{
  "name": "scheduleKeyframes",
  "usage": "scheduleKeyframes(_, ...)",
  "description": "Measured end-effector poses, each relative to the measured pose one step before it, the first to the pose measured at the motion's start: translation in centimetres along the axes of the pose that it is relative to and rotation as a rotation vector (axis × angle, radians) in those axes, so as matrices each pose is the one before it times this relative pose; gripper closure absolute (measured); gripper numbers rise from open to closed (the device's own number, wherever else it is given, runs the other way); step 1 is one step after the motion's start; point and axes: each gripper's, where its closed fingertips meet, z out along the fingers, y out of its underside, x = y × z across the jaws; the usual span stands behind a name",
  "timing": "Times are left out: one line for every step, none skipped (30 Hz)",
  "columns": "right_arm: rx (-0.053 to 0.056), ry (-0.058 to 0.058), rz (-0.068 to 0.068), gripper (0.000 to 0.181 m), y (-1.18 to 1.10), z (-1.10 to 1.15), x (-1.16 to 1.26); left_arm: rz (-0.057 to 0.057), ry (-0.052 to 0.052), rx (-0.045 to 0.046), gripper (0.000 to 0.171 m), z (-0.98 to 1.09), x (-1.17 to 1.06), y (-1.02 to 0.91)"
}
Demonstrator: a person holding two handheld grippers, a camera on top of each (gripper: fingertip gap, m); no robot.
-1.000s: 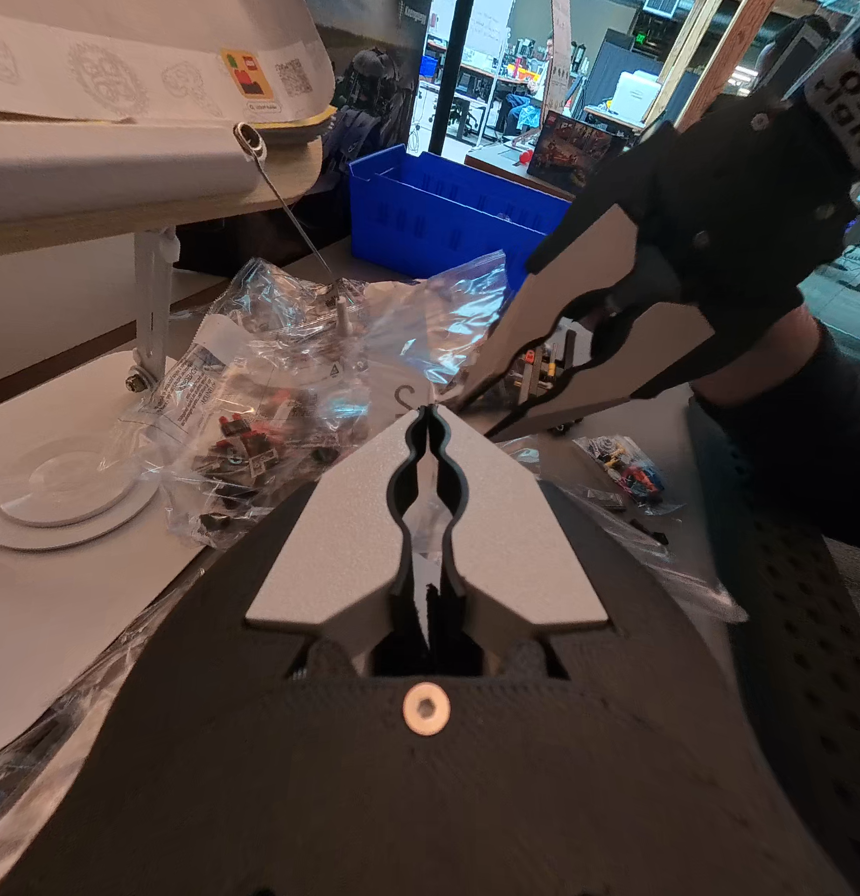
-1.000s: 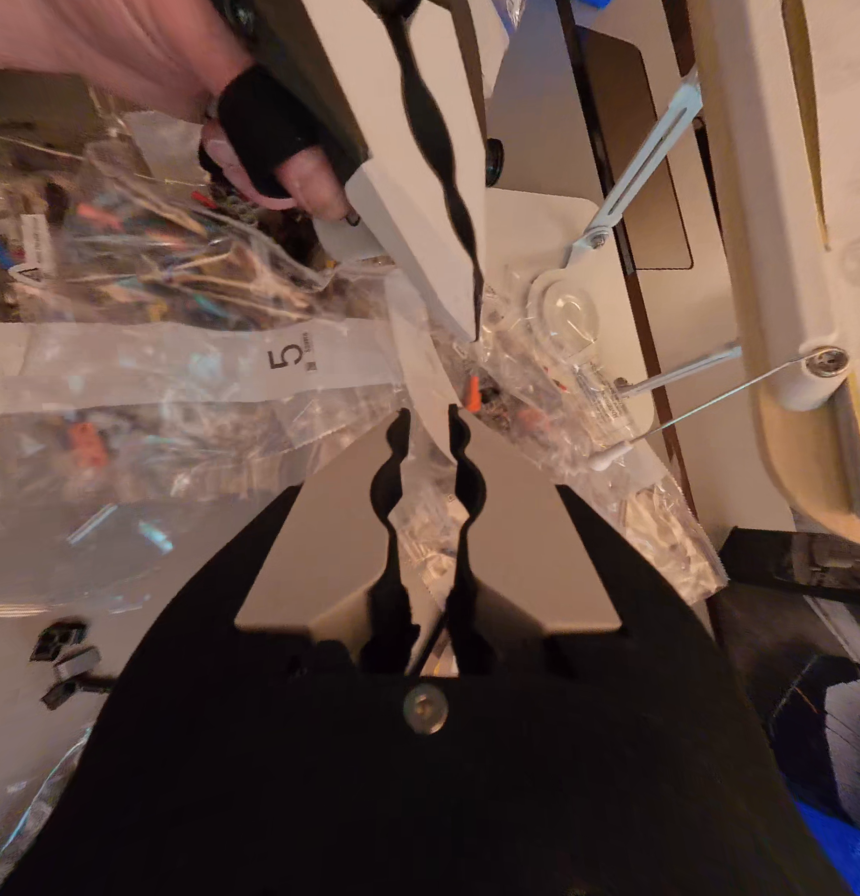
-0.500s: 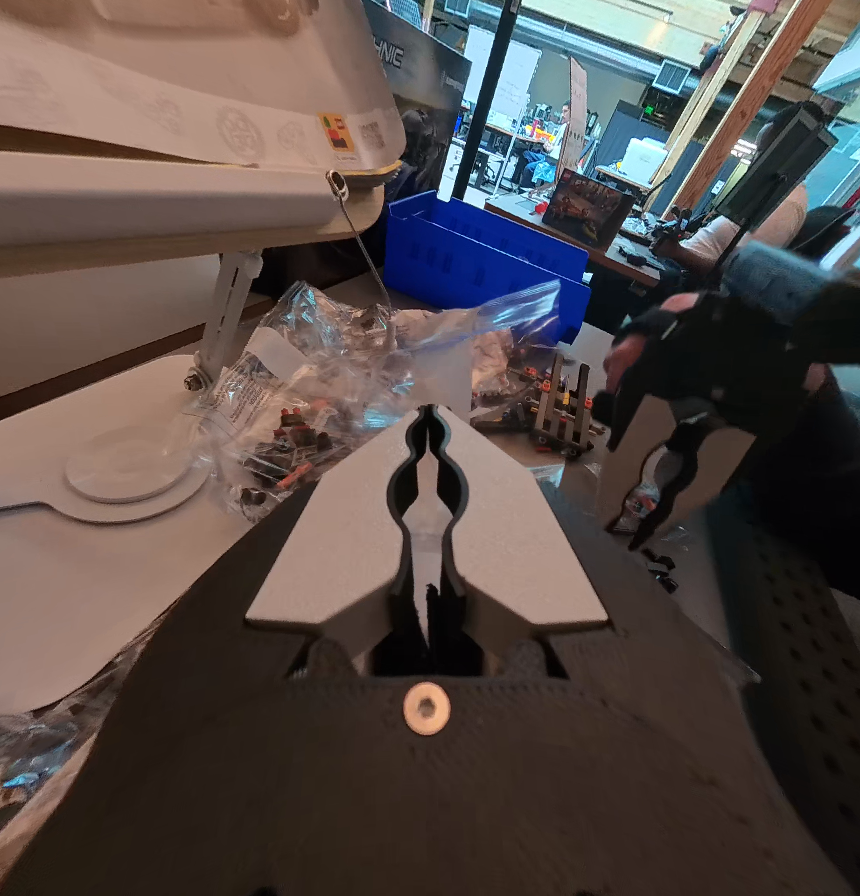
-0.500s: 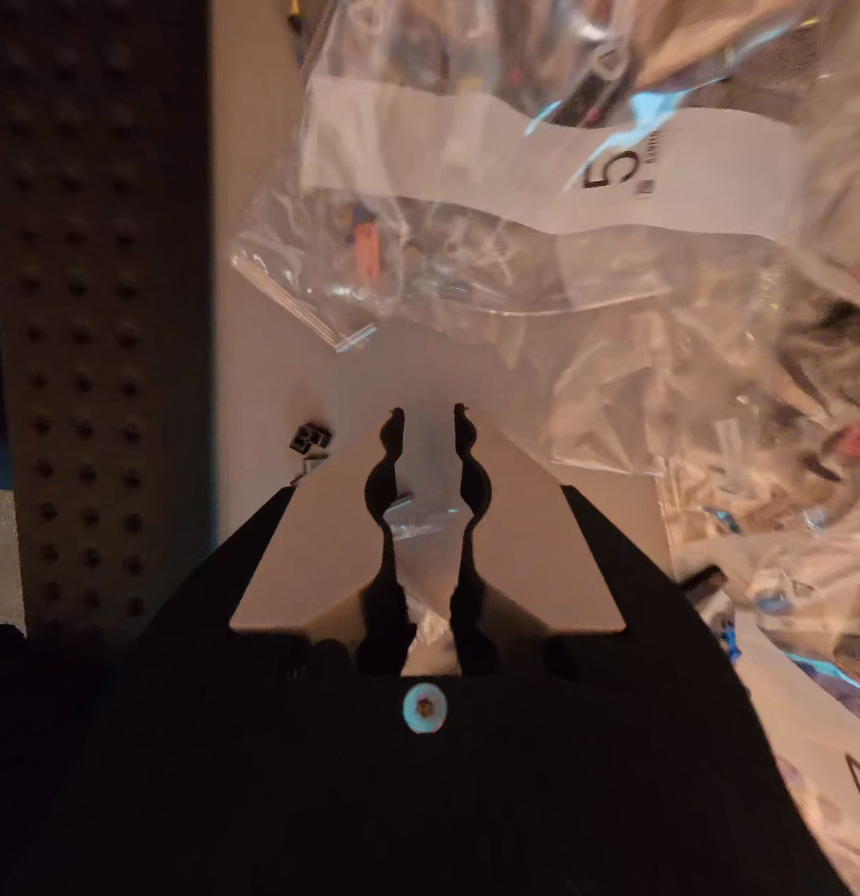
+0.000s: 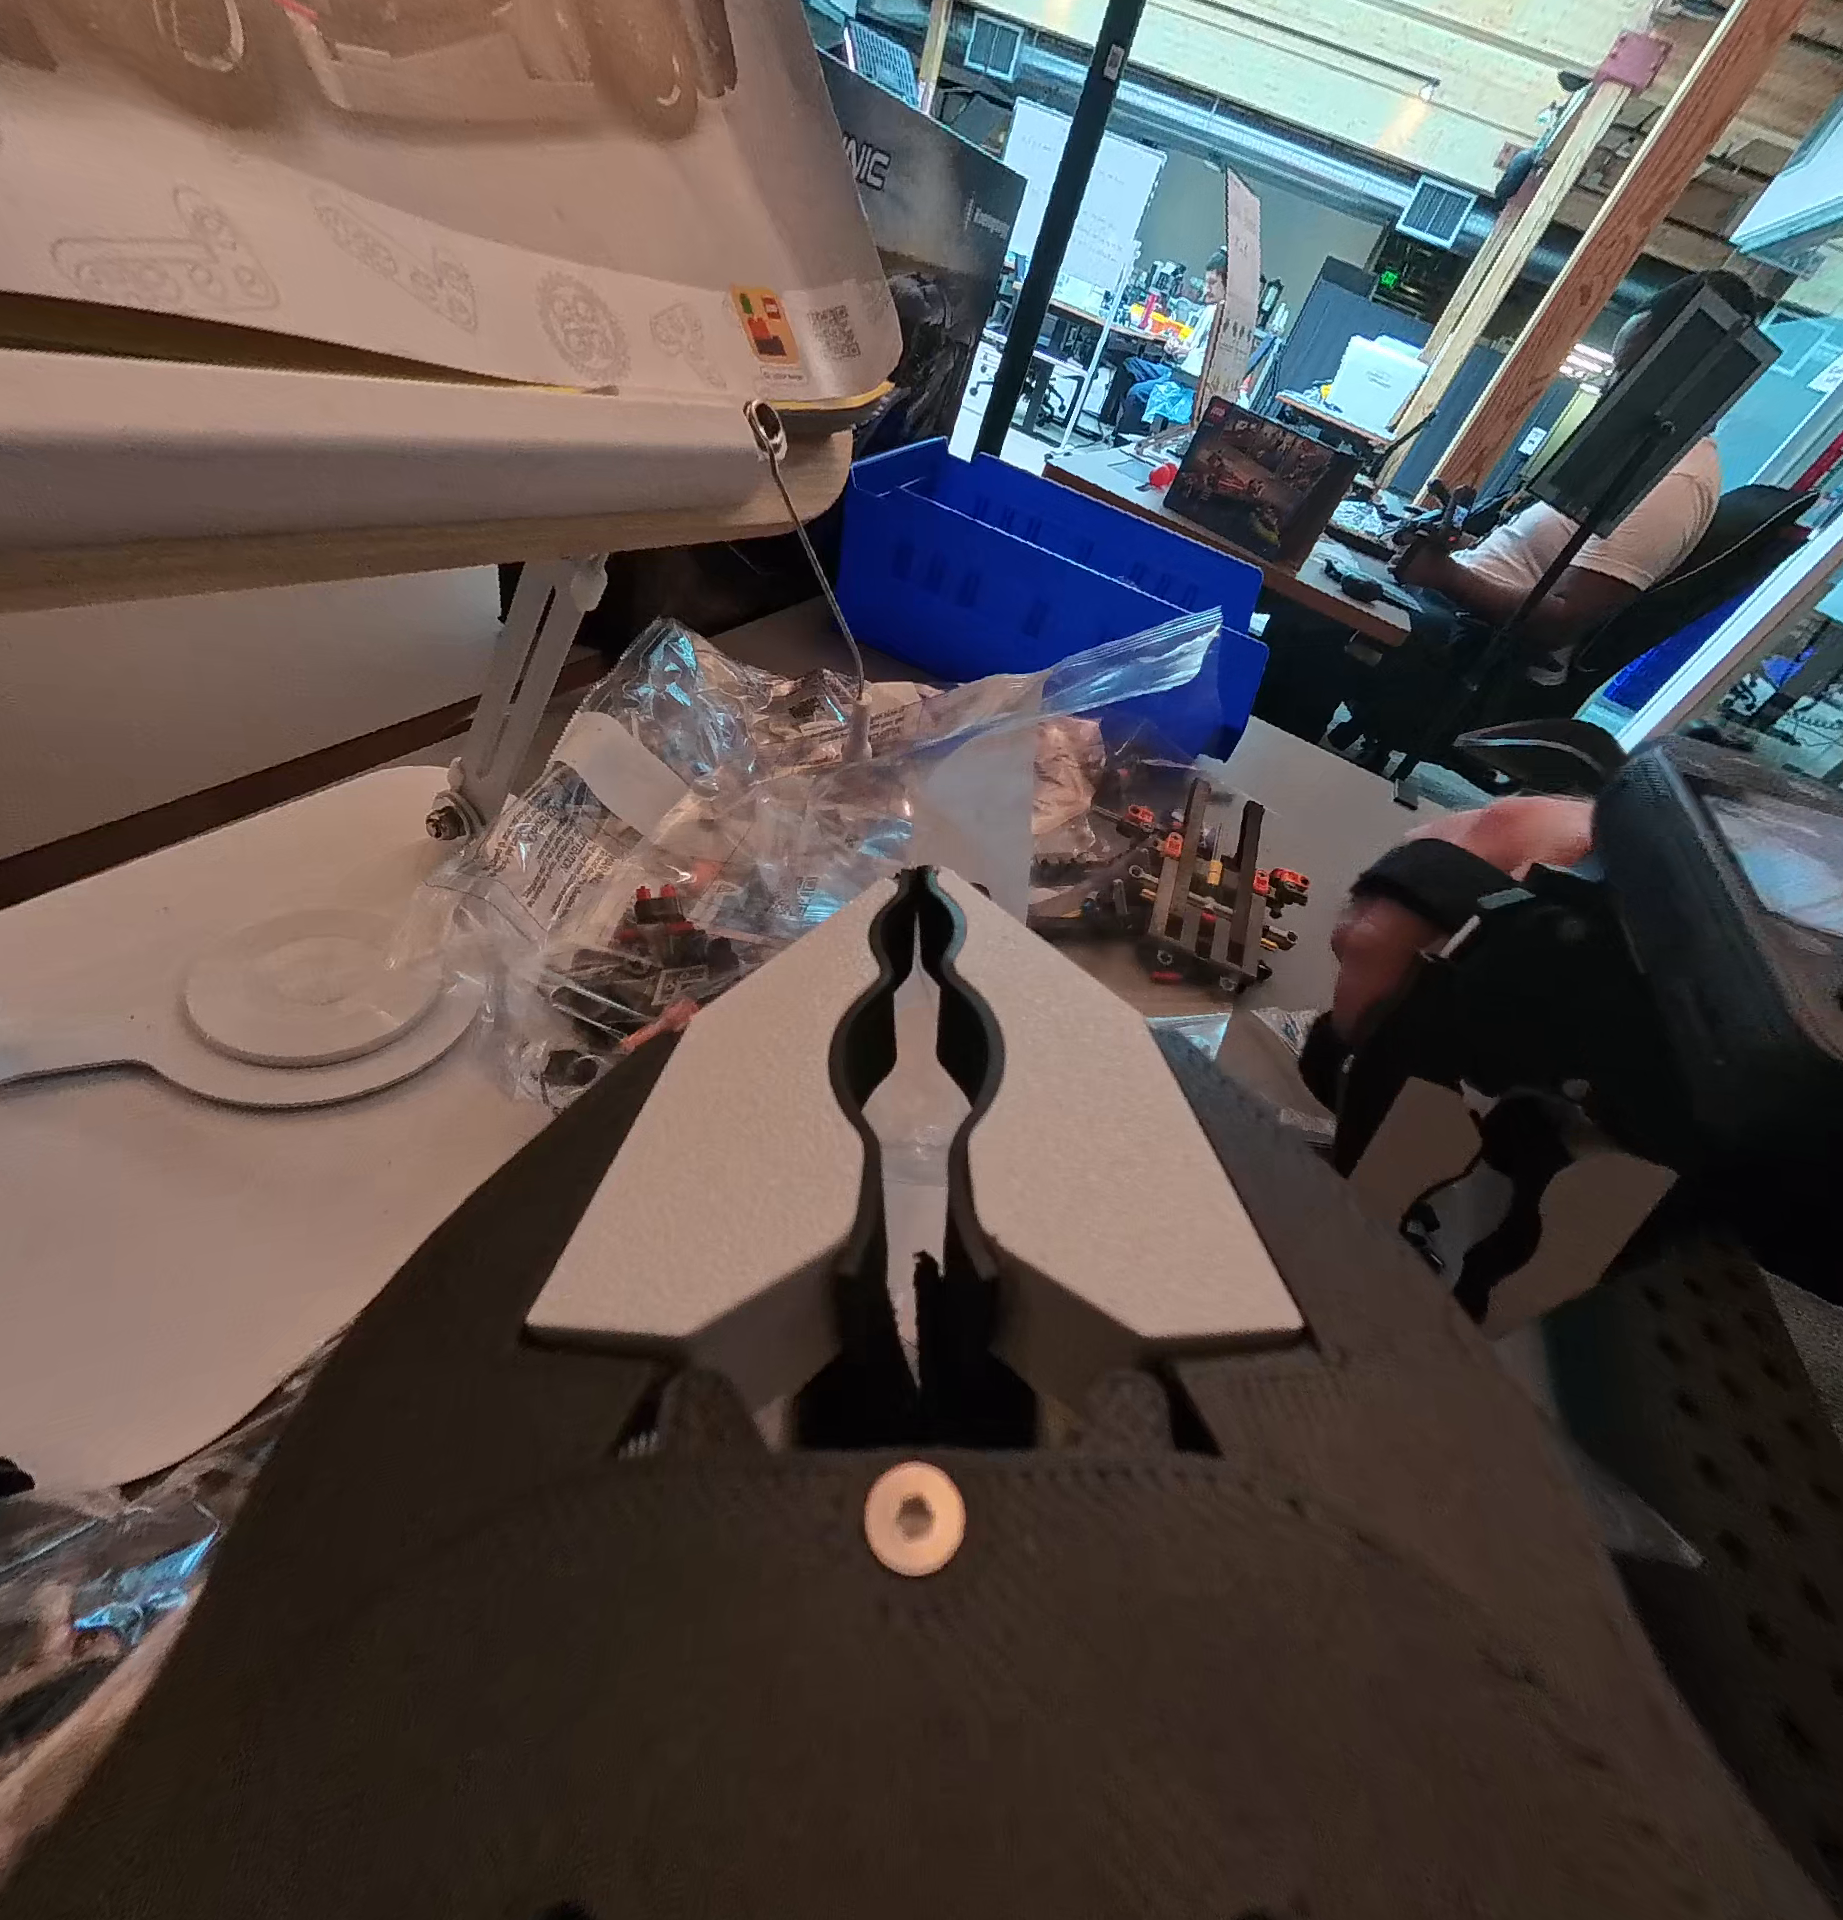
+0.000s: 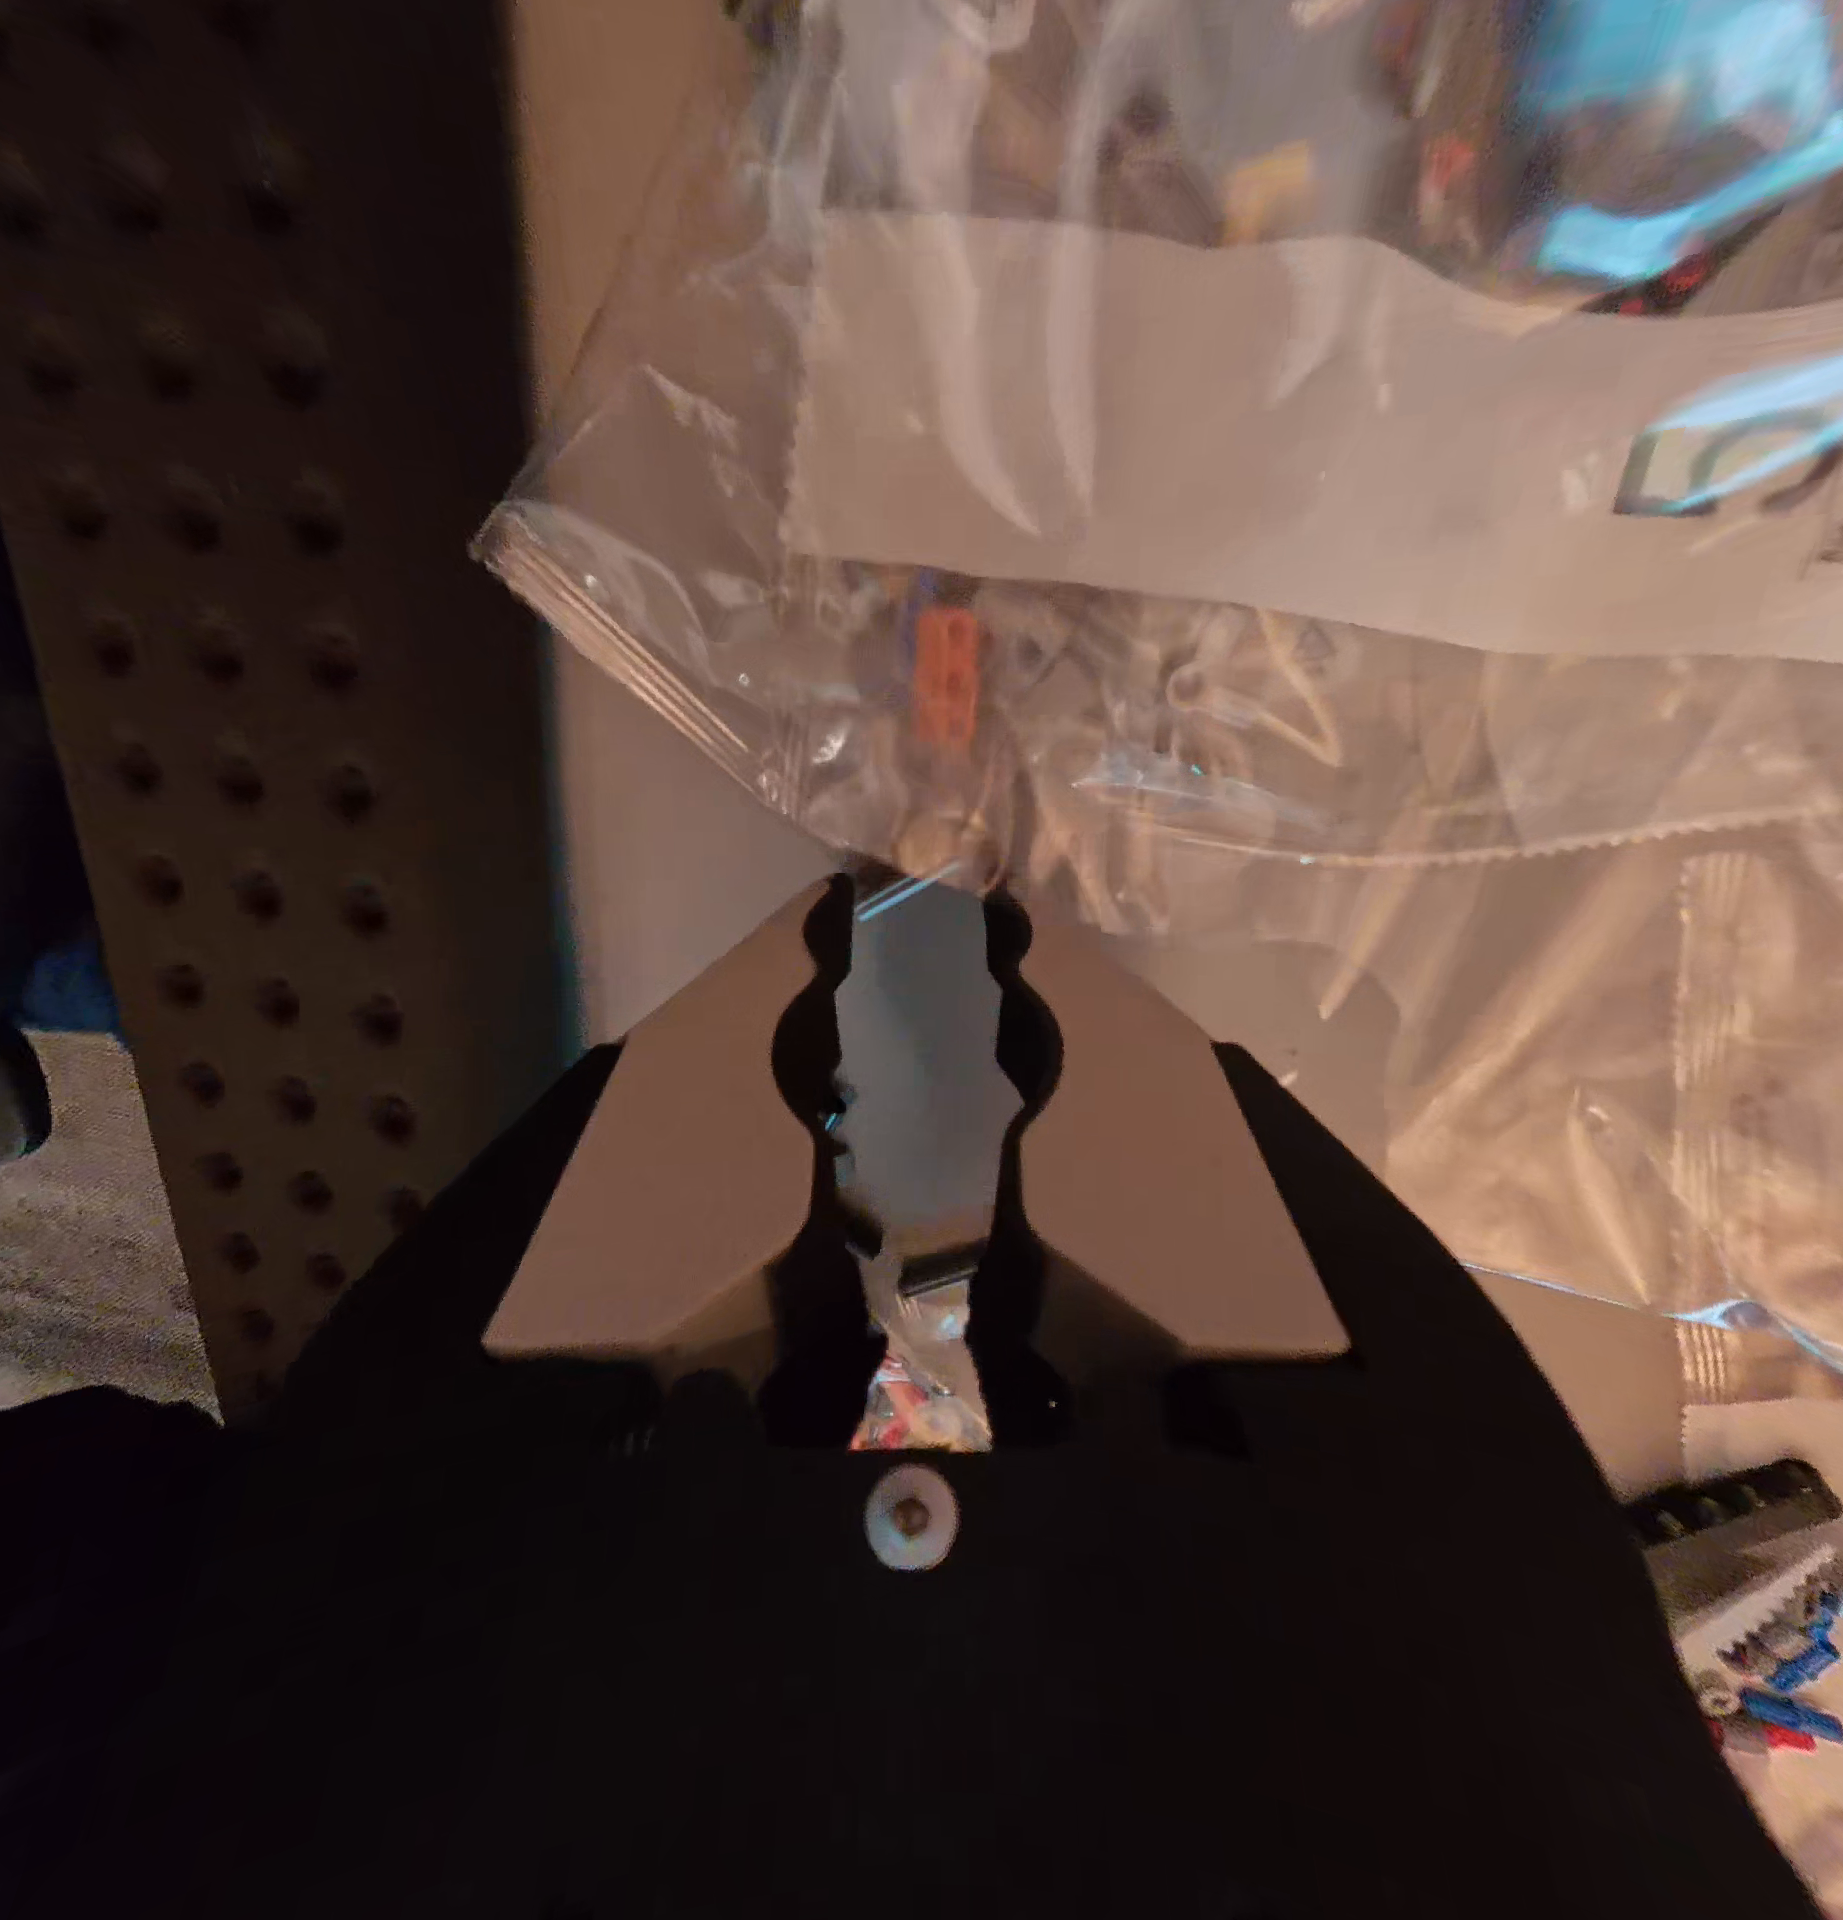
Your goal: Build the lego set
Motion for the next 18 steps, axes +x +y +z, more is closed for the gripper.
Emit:
scheduleKeyframes(-0.0109,0.0154,0.0054,0.161,0.055,0.007,0.157,-0.0001,-0.0002,-0.00035,0.171,-0.001,-0.004,0.014)
scheduleKeyframes(-0.0073,0.0168,-0.0051,0.164,0.034,0.026,0.139,-0.0003,0.0000,0.00011,0.171,0.015,0.002,-0.004)
scheduleKeyframes(-0.0031,0.0166,-0.0130,0.166,0.000,0.035,0.102,0.0002,0.0003,-0.00022,0.171,0.015,0.013,0.014)
scheduleKeyframes(-0.0027,0.0148,-0.0098,0.169,0.028,0.009,0.102,0.0004,0.0007,-0.00058,0.171,0.018,0.026,0.010)
scheduleKeyframes(-0.0034,0.0097,-0.0027,0.171,0.019,0.009,0.096,0.0012,0.0000,-0.00027,0.171,0.013,0.022,0.000)
scheduleKeyframes(-0.0031,0.0117,-0.0023,0.176,0.038,0.001,0.154,0.0010,0.0002,-0.00077,0.171,0.014,0.021,-0.006)
scheduleKeyframes(0.0000,0.0079,-0.0053,0.179,0.039,0.000,0.133,0.0005,0.0002,-0.00058,0.171,-0.003,0.013,0.012)
scheduleKeyframes(0.0030,-0.0036,-0.0026,0.180,0.027,-0.009,-0.009,0.0001,0.0000,-0.00030,0.171,0.012,-0.001,0.002)
scheduleKeyframes(0.0038,-0.0054,-0.0016,0.180,0.052,-0.027,0.005,-0.0002,0.0006,-0.00001,0.171,0.000,0.010,0.000)
scheduleKeyframes(0.0037,-0.0054,-0.0016,0.180,0.072,-0.033,-0.003,0.0004,0.0002,-0.00029,0.171,0.011,0.016,-0.004)
scheduleKeyframes(0.0018,-0.0043,-0.0007,0.180,0.142,-0.051,0.032,0.0011,-0.0003,-0.00055,0.171,0.003,0.011,0.003)
scheduleKeyframes(-0.0018,-0.0037,0.0033,0.180,0.279,-0.117,0.079,0.0006,0.0010,-0.00060,0.171,0.009,0.025,0.000)
scheduleKeyframes(0.0025,-0.0012,0.0057,0.180,0.304,-0.228,0.147,0.0005,0.0010,-0.00055,0.171,0.023,0.026,-0.003)
scheduleKeyframes(0.0156,0.0043,0.0077,0.180,0.159,-0.394,0.249,0.0001,0.0014,-0.00056,0.171,0.032,0.038,0.007)
scheduleKeyframes(0.0208,0.0053,0.0103,0.180,0.132,-0.601,0.273,-0.0001,0.0023,-0.00060,0.171,0.046,0.052,0.005)
scheduleKeyframes(0.0245,0.0124,0.0102,0.180,0.095,-0.816,0.381,0.0015,0.0016,-0.00133,0.171,0.056,0.061,0.011)
scheduleKeyframes(0.0339,0.0259,0.0110,0.180,-0.087,-1.034,0.606,0.0018,0.0024,-0.00088,0.171,0.051,0.095,-0.007)
scheduleKeyframes(0.0437,0.0308,0.0130,0.180,-0.343,-1.185,0.720,0.0010,0.0033,-0.00044,0.171,0.052,0.100,-0.017)
